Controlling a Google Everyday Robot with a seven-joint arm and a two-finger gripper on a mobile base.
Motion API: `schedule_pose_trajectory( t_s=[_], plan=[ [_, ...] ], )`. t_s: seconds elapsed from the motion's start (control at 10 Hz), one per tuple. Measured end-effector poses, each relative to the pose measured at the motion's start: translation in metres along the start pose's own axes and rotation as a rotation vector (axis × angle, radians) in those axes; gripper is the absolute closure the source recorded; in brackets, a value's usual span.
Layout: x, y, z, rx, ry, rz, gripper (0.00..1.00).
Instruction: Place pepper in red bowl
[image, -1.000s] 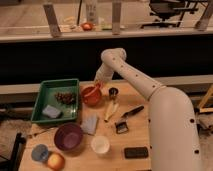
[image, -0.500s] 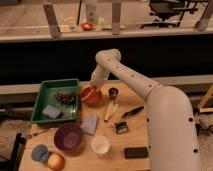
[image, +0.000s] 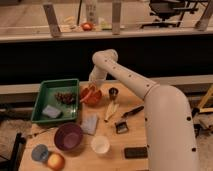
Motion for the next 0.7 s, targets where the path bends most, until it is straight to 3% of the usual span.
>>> schedule_pose_trajectory(
  t_s=[0.6,0.7],
  plan=[
    [0.0002,0.0036,0.0081,-0.027,-0.01,0.016,1.0],
    [0.0013,0.0046,0.0085,-0.037,-0.009,0.029,0.96]
  ],
)
